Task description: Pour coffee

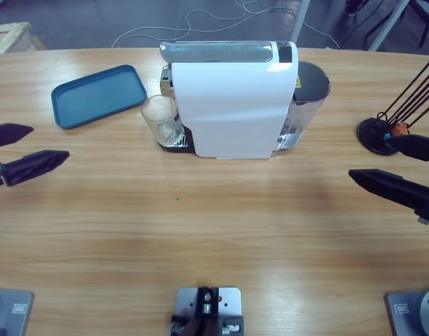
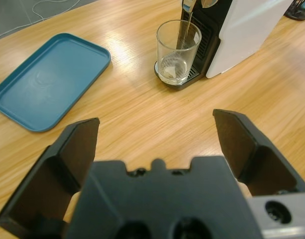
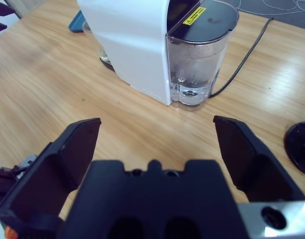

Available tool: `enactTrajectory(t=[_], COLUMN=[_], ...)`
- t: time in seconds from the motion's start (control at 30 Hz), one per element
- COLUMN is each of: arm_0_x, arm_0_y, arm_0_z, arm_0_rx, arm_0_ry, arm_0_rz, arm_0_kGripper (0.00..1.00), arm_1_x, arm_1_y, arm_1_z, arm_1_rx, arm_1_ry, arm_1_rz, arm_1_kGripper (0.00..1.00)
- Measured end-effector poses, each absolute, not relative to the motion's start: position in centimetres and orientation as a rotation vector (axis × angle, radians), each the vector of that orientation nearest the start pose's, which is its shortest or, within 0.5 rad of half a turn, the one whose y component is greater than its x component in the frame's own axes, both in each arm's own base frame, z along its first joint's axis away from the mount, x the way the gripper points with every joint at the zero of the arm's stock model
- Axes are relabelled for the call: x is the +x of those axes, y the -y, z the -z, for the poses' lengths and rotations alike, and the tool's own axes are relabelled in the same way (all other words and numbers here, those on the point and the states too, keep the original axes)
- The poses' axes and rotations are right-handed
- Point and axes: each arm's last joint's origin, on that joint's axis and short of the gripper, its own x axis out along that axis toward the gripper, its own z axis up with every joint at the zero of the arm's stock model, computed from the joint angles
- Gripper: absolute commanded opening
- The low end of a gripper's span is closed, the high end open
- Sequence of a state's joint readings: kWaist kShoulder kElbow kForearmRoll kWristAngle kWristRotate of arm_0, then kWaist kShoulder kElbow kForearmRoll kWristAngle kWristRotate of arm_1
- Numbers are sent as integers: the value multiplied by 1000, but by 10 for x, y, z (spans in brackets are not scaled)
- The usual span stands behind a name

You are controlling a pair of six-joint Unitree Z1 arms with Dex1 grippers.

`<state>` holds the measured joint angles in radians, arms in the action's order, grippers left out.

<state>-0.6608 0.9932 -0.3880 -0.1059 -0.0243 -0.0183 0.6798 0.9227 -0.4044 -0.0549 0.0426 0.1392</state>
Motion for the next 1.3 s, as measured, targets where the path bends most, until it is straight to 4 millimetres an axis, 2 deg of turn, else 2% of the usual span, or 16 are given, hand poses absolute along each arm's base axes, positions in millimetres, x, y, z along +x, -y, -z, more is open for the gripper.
enactTrajectory(t=[1.3], arm_0_x=[97], arm_0_y=[80], arm_0_z=[-260], arm_0_rx=[134], arm_0_ry=[-507], arm_0_rz=[713], arm_0_kGripper=[991], arm_1_x=[86], arm_1_y=[-73], arm_1_z=[-268], arm_1_rx=[-14], arm_1_ry=[-496], arm_1_rz=[-682], arm_1_kGripper=[1000])
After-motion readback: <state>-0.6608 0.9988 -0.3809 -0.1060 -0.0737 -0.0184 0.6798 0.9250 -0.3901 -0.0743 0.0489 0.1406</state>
